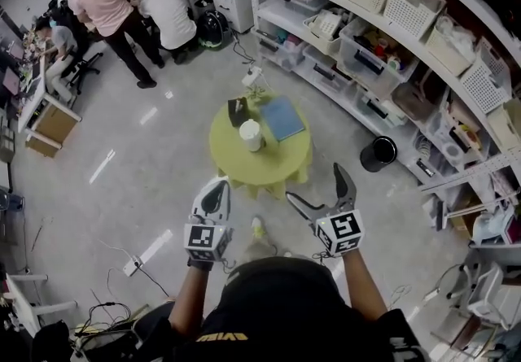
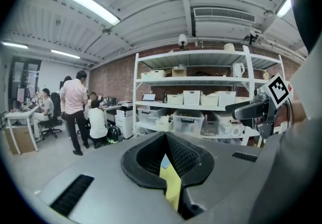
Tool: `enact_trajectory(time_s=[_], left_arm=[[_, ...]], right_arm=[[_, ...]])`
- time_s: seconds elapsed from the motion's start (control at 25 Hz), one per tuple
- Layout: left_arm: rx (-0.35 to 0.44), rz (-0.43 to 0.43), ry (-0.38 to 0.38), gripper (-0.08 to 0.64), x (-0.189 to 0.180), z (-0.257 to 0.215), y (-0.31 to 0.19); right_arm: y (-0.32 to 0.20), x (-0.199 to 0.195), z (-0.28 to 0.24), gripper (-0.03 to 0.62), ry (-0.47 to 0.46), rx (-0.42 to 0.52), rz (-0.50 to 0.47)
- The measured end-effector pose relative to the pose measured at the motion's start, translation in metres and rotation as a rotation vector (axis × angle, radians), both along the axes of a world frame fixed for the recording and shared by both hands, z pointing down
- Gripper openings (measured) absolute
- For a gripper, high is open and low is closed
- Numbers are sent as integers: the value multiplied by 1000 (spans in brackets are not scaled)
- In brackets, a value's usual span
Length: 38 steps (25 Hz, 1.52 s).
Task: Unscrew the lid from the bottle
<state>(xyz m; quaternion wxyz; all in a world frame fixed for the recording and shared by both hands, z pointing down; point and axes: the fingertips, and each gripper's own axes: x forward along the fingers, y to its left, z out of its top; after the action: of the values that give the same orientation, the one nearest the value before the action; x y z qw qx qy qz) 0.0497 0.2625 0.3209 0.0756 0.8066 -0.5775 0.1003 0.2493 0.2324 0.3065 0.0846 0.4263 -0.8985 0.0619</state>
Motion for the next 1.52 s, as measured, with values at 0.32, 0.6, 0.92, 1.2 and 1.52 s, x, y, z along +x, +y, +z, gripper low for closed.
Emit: enact_trajectory(time_s=[0.32, 0.6, 0.92, 1.2, 1.52], left_arm=[[8, 64, 6, 18, -40, -6, -53], [22, 96, 15, 18, -83, 0, -90], [22, 131, 13, 18, -119, 7, -120], [3, 148, 14, 18, -126, 16, -139], [-21, 144, -1, 18, -127, 23, -172]], right_arm=[[-40, -45, -7, 569, 27, -9, 44], [-67, -87, -8, 569, 56, -28, 89], [-90, -123, -3, 569, 90, -50, 121], [-109, -137, 9, 569, 93, -75, 124], [-150, -141, 18, 569, 82, -92, 112]])
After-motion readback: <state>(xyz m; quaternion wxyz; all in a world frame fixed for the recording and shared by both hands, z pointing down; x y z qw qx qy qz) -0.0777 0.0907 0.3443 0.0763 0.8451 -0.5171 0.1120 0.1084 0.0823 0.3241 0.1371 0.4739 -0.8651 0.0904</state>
